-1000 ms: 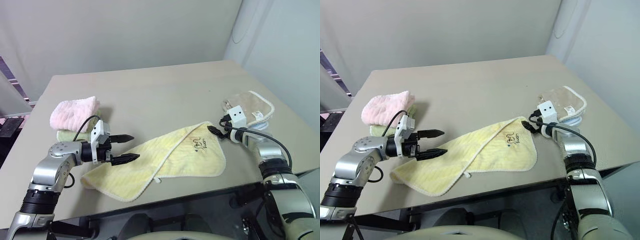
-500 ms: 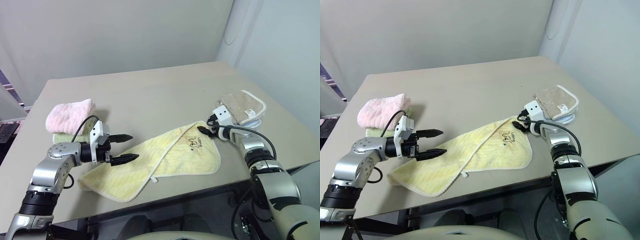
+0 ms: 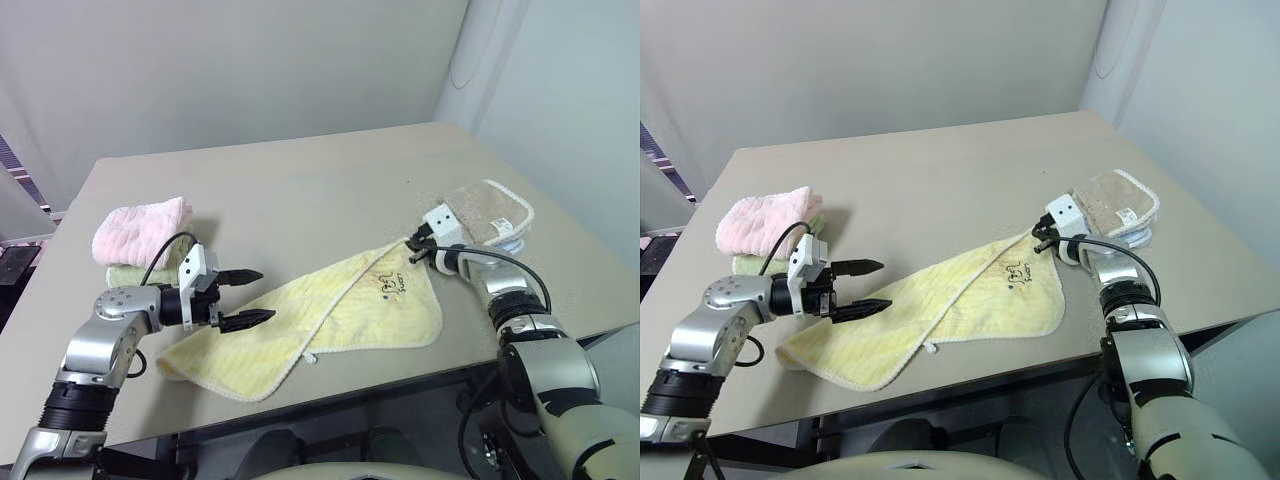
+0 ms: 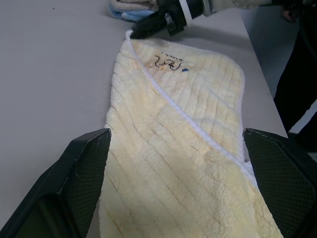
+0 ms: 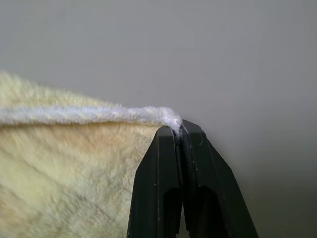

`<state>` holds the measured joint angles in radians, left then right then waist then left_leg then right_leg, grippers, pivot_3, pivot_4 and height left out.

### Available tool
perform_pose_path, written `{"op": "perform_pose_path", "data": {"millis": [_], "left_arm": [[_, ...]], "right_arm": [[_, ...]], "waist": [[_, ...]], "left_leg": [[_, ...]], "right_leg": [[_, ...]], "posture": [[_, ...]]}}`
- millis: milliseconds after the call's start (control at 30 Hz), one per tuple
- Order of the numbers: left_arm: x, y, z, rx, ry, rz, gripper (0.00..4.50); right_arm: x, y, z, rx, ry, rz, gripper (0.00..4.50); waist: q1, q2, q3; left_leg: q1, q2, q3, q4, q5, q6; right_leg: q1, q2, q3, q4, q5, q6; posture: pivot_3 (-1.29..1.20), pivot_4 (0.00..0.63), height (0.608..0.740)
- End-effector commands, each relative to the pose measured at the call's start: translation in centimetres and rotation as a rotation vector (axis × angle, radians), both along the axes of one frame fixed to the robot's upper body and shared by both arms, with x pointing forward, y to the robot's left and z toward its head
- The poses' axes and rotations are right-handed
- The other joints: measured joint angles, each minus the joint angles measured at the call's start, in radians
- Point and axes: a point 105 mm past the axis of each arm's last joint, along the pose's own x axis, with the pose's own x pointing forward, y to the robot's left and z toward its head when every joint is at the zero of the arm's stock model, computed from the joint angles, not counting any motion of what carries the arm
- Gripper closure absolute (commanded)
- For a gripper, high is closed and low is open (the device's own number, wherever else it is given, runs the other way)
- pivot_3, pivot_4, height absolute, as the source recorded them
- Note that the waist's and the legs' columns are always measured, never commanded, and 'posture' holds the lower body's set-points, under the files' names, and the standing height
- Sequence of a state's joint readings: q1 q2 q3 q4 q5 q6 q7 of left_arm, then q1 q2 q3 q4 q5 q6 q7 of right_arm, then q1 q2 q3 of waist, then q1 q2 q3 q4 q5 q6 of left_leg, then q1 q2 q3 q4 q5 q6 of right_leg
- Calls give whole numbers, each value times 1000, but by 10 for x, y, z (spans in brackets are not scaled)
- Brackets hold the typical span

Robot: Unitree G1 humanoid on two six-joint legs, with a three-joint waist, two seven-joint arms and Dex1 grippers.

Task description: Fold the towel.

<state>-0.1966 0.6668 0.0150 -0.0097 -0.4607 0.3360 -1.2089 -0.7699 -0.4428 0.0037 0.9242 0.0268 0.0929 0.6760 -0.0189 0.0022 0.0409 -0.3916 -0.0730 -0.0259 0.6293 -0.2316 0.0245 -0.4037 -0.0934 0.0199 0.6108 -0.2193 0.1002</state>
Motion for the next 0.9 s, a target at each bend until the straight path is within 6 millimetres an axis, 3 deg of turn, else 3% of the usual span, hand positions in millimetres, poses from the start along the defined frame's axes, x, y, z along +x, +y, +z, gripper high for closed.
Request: {"op": "perform_pose_path", "data": {"millis": [33, 300, 400, 467, 533, 733, 900], "left_arm": [[5, -5, 12, 9, -50, -19, 0], [17, -18, 4, -9, -108, 5, 0], [29, -23, 5, -30, -156, 50, 0], [46, -24, 6, -36, -229, 139, 0], [48, -29, 4, -14, -281, 132, 0], [38, -52, 6, 19, -311, 48, 0], [14, -69, 12, -28, -275, -98, 0]], "right_arm": [[2, 13, 71, 97, -218, 49, 4493], [-5, 32, 166, 224, -470, -36, 4493], [2, 35, 183, 248, -518, -76, 4493], [9, 33, 187, 253, -531, -126, 4493], [20, 25, 186, 242, -535, -199, 4493], [42, 0, 166, 242, -486, -363, 4493], [52, -12, 149, 219, -446, -451, 4493]], "waist": [[2, 0, 0], [5, 2, 1], [6, 2, 1], [9, 2, 1], [9, 1, 1], [5, 1, 1], [-2, 3, 3]], "left_leg": [[0, 0, 0, 0, 0, 0], [0, 0, 0, 0, 0, 0], [0, 0, 0, 0, 0, 0], [0, 0, 0, 0, 0, 0], [0, 0, 0, 0, 0, 0], [-2, -1, 0, -2, 0, 0], [-2, -1, 1, -3, 0, 0]], "right_leg": [[-1, 0, 0, 1, 0, 0], [-2, -2, 0, 2, -1, 0], [-2, -2, 0, 2, 0, 0], [-2, -2, -1, 2, 0, 0], [-3, -2, -1, 2, 0, 0], [-3, -2, -1, 0, 0, 0], [-4, -2, 0, 0, 0, 0]], "posture": [[0, 0, 740], [0, 0, 740], [0, 0, 740], [0, 0, 740], [0, 0, 740], [0, 0, 740], [0, 0, 740]]}}
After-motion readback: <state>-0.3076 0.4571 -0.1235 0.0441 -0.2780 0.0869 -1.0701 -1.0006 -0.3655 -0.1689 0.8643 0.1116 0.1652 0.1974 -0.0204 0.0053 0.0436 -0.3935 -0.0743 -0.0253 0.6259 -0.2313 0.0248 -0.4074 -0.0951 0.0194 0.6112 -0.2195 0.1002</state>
